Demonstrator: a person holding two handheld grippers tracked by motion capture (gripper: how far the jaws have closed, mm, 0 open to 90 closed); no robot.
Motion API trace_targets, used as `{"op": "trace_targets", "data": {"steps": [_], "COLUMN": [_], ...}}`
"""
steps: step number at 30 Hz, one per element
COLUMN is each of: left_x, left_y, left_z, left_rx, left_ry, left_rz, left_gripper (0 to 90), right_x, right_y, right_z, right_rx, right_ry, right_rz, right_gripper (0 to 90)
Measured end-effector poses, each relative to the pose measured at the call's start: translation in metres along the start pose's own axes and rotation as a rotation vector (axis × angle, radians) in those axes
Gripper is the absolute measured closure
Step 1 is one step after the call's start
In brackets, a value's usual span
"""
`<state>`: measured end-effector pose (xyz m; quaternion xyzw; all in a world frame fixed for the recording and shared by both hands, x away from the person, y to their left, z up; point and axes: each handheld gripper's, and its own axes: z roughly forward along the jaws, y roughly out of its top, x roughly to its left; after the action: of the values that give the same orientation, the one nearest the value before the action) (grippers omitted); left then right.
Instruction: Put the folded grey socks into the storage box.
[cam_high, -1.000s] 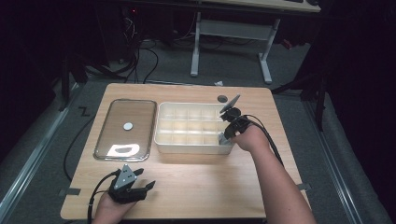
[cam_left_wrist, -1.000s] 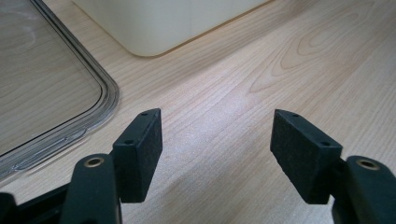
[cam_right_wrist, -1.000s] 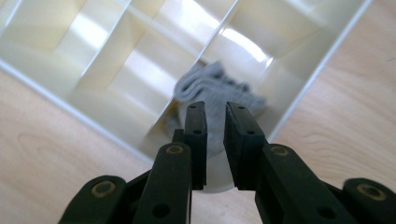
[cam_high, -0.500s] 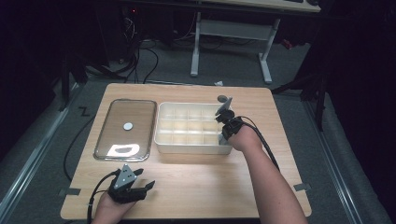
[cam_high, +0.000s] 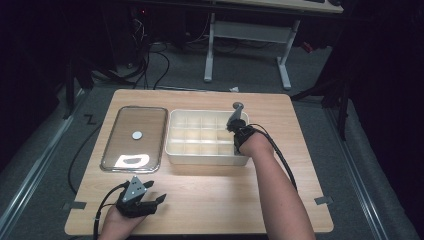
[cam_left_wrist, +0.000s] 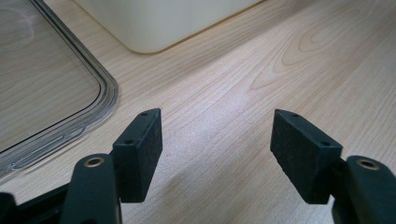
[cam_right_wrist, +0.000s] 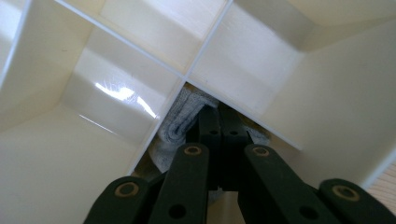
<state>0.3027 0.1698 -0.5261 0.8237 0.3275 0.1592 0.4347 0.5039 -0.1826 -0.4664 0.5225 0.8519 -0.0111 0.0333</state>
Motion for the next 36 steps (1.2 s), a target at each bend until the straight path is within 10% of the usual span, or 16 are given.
{"op": "trace_targets", "data": {"steps": [19, 36], "left_x": [0.000, 0.001], "left_y": [0.001, 0.000], "left_z": [0.001, 0.001], "left_rx": [0.003, 0.004], "left_ry": [0.002, 0.005], "left_rz": [0.001, -0.006], "left_gripper": [34.5, 33.8], "right_x": [-0.002, -0.005], "right_y": [-0.010, -0.045], "right_z": [-0.012, -0.057], "right_rx": [-0.056, -0.317], "right_ry": [-0.005, 0.015], "right_rz": [0.011, 0.014], "right_gripper": [84.4, 63.7]}}
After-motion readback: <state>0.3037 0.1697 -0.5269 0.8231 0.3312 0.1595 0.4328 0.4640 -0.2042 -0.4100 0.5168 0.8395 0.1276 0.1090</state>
